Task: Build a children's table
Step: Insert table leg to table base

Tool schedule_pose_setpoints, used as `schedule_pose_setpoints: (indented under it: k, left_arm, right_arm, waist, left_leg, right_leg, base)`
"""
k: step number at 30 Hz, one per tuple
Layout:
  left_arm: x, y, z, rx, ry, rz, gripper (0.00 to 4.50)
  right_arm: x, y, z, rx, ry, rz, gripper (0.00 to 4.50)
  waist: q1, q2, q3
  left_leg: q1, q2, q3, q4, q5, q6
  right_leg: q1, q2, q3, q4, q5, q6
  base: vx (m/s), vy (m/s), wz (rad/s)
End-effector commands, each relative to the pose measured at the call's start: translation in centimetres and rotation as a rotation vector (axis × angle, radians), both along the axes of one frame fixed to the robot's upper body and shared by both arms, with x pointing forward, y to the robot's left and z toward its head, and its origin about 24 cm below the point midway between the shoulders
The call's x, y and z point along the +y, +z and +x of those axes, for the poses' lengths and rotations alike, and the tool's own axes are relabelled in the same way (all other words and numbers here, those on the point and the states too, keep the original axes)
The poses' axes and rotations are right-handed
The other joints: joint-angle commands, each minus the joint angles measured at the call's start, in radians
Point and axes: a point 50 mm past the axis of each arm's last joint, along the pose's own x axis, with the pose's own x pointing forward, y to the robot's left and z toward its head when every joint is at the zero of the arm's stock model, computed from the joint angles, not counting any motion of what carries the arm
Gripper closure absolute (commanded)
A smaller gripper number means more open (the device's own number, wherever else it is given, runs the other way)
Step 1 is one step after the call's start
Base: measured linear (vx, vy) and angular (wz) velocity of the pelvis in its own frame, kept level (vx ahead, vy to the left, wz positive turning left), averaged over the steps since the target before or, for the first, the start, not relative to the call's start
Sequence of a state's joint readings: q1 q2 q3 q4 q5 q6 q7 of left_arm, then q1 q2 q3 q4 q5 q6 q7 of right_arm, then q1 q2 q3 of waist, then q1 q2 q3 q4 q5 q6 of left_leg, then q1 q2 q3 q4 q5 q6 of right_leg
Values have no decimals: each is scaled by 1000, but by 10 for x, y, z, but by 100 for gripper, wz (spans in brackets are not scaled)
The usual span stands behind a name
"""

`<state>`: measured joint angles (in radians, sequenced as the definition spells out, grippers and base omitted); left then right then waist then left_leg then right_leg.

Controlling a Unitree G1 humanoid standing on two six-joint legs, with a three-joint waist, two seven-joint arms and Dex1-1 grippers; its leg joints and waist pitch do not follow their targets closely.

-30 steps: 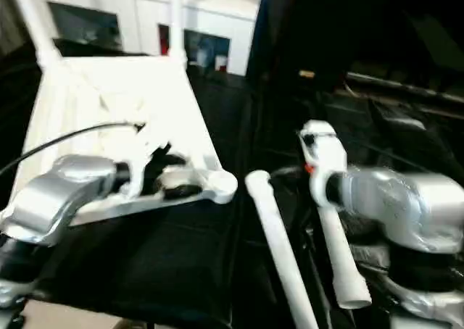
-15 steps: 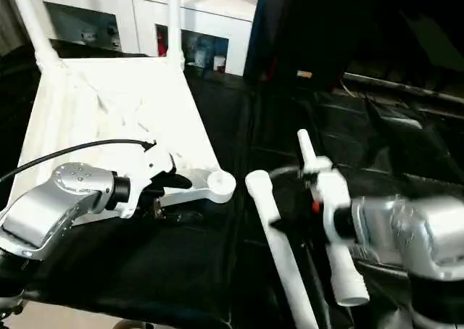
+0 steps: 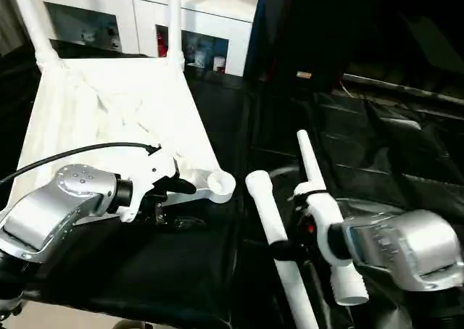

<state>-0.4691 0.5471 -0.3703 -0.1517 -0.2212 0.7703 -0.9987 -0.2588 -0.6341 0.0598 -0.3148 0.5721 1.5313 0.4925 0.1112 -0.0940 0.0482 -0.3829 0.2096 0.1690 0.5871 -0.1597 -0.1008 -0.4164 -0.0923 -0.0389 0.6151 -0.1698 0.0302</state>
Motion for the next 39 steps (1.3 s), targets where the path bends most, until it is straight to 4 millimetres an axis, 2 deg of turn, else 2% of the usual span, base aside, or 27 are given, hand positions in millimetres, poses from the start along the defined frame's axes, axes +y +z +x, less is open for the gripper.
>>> schedule_pose_setpoints:
  k: [1,2,6,8,10,15,25,27,30,33,34,36,37,39]
  left_arm:
    - [-2,2,0,-12,-15,11,0]
    - [-2,2,0,-14,-16,14,0]
    - [-2,2,0,-12,-19,14,0]
    - [-1,2,0,-12,-19,15,0]
    - [-2,2,0,-12,-19,16,0]
    - [-1,2,0,-13,-12,18,0]
    - [2,0,3,-19,-1,25,0]
    - [2,0,4,-17,1,26,0]
    - [2,1,6,-27,13,15,0]
    - [1,8,13,-45,52,-46,0]
    - [1,11,17,-52,72,-76,0]
    - [1,11,17,-52,73,-79,0]
    - [1,17,23,-47,113,-143,0]
    - [-1,22,27,-38,141,-196,0]
  right_arm:
    - [-2,-4,1,3,-10,-31,9]
    - [-2,-7,2,6,-15,-39,42]
    - [-3,-12,3,10,-25,-46,57]
    - [-2,-14,2,11,-27,-45,88]
    - [-2,-16,2,14,-26,-47,93]
    - [-1,-22,1,22,-40,-40,140]
    - [-4,-30,5,10,-117,-16,224]
    - [-4,-29,7,1,-148,16,241]
    - [-4,-23,10,-14,-171,75,263]
    - [-5,-13,16,-59,-186,149,268]
    - [-4,-7,19,-87,-188,185,271]
    - [-4,-7,20,-88,-188,188,271]
    - [-1,7,26,-124,-192,279,272]
    - [-1,18,32,-149,-215,357,272]
  waist:
    - [-1,2,-60]
    - [-1,2,-60]
    - [-1,2,-60]
    - [-1,2,-60]
    - [0,0,-61]
    - [-1,-1,-61]
    - [-4,-3,-60]
    - [-6,3,-61]
    - [-9,3,-63]
    - [-9,4,-63]
    - [-10,6,-64]
    - [-9,5,-66]
    - [-10,10,-66]
    - [-10,7,-69]
  left_leg:
    - [17,7,6,-69,-243,-70]
    - [16,7,7,-68,-236,-70]
    - [15,7,7,-68,-236,-71]
    - [16,7,8,-68,-233,-69]
    - [16,7,8,-68,-230,-67]
    - [16,7,8,-68,-228,-69]
    - [18,6,5,-69,-278,-73]
    - [19,5,4,-70,-294,-78]
    - [18,5,2,-70,-299,-78]
    - [20,5,4,-68,-300,-74]
    - [18,5,3,-69,-296,-74]
    - [19,5,3,-68,-291,-74]
    - [19,4,3,-68,-287,-74]
    - [18,3,4,-66,-270,-71]
  right_leg:
    - [38,-29,23,-78,-350,-82]
    - [38,-29,23,-77,-337,-85]
    - [39,-29,23,-75,-332,-89]
    - [39,-28,23,-75,-325,-90]
    - [40,-28,23,-74,-318,-93]
    - [40,-28,23,-73,-310,-95]
    - [35,-29,21,-82,-385,-73]
    - [34,-27,20,-82,-379,-75]
    - [35,-27,19,-79,-359,-84]
    - [35,-26,19,-79,-341,-94]
    - [38,-27,19,-78,-333,-98]
    - [39,-27,18,-76,-328,-100]
    - [39,-27,19,-74,-316,-107]
    - [41,-26,18,-71,-294,-118]
  base:
    - [0,0,0]
    - [0,0,0]
    - [0,0,0]
    - [0,0,0]
    - [0,0,0]
    - [0,0,0]
    - [0,0,0]
    - [0,0,0]
    - [0,0,0]
    - [0,0,0]
    - [0,0,0]
    - [0,0,0]
    - [0,0,0]
    - [0,0,0]
